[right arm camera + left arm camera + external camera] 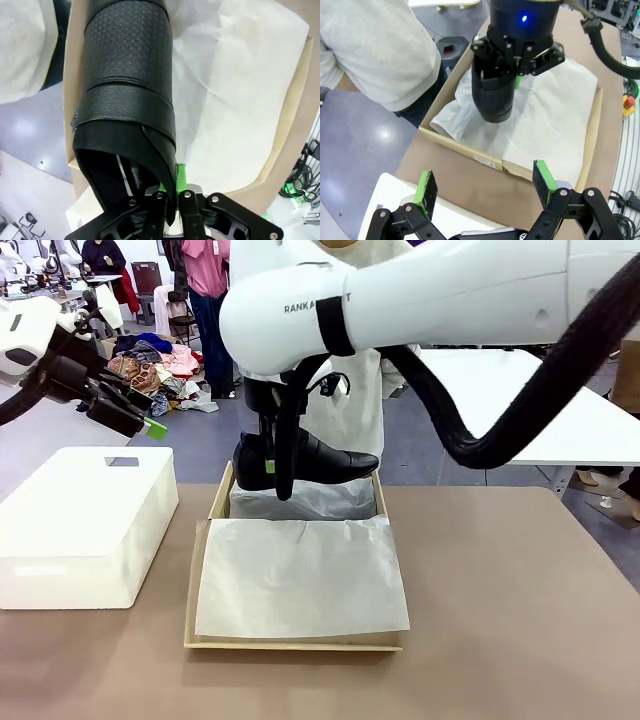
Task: Pack the shoes into the box.
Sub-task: Place the other shoe of the Shoes into the Shoes Box.
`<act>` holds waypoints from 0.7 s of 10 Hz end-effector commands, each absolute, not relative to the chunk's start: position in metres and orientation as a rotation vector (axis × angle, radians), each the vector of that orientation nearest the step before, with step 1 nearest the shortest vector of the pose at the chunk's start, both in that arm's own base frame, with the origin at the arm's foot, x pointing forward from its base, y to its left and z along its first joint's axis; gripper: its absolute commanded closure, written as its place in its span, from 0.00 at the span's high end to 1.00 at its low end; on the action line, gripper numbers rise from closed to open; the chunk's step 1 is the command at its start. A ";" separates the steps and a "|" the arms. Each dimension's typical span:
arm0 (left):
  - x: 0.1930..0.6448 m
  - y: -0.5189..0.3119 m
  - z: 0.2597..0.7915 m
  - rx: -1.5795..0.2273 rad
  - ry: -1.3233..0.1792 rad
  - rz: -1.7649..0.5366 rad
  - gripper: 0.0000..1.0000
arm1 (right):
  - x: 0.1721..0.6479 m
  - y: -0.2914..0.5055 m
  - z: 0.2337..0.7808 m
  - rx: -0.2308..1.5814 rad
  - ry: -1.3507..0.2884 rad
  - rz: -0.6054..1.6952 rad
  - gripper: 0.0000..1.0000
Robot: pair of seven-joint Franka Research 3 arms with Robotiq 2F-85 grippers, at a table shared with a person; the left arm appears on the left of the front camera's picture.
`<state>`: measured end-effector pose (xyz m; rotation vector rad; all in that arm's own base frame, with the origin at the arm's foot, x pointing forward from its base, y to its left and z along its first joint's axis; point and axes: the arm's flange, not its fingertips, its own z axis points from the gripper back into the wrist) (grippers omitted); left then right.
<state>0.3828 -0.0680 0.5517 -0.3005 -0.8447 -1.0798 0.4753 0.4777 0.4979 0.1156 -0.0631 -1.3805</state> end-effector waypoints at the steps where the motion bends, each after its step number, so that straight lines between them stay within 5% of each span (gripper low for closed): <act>1: 0.385 -0.066 0.552 -0.314 -0.856 -1.094 1.00 | 0.479 0.483 0.503 0.105 -0.085 -1.393 0.00; 7: 0.385 -0.066 0.552 -0.314 -0.856 -1.094 1.00 | 0.480 0.487 0.480 0.141 -0.050 -1.469 0.00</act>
